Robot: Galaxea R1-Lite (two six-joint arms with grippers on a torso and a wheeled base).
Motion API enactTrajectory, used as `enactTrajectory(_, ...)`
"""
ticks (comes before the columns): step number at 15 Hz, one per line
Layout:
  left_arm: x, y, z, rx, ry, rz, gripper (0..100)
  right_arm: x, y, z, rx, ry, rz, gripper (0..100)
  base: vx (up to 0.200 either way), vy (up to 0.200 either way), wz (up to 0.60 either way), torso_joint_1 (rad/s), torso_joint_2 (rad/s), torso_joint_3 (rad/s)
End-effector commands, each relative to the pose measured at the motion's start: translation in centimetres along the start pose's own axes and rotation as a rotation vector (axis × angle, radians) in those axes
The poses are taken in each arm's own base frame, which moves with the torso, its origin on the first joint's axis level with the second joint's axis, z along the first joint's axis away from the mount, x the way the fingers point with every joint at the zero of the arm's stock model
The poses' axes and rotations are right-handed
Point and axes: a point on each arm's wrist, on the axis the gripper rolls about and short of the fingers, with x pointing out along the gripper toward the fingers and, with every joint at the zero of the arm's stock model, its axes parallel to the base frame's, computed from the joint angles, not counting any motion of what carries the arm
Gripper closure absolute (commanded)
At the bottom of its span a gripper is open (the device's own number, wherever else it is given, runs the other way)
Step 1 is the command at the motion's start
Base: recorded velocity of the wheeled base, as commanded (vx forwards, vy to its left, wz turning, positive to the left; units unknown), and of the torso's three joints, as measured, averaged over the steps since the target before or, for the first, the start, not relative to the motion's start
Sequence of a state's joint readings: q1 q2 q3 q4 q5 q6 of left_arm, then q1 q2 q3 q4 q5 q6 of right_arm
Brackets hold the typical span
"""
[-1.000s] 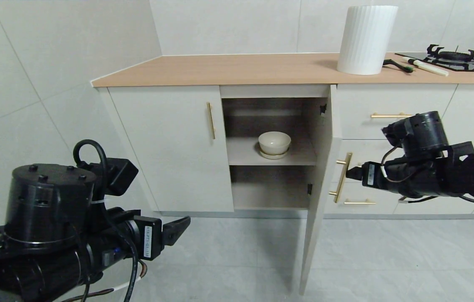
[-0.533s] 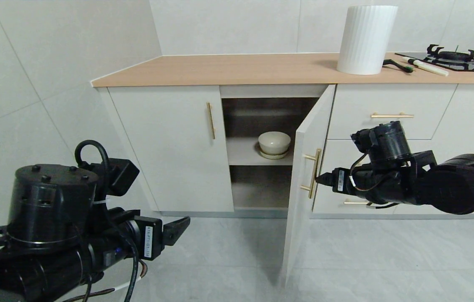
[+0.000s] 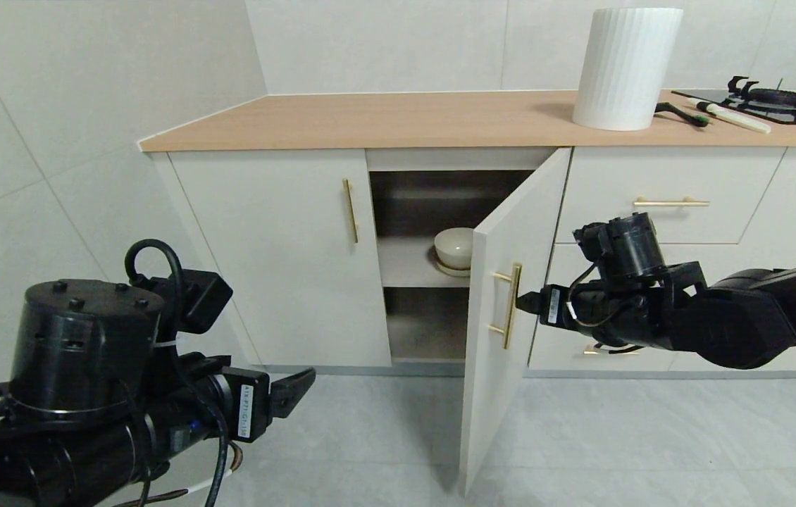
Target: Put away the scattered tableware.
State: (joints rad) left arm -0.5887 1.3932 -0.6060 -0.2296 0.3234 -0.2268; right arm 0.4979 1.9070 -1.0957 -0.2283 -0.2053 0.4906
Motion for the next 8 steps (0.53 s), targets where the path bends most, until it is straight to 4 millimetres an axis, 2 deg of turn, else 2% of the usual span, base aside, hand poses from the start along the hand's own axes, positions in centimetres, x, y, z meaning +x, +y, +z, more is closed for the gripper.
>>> enactTrajectory(1,0.0,0.0,0.0,0.000,-0.001,0.000,0,1.4,0.3,-0.8,-0.003,0.002,0.001,0,0.200,0.000,0.00,0.012,0.01,-0.002)
enactTrajectory(8,0.1,0.0,0.0,0.000,0.002,0.002,0,3.2,1.8,-1.7,0.079,-0.057,0.064,0,0.200,0.000,0.00,0.003,0.00,0.002)
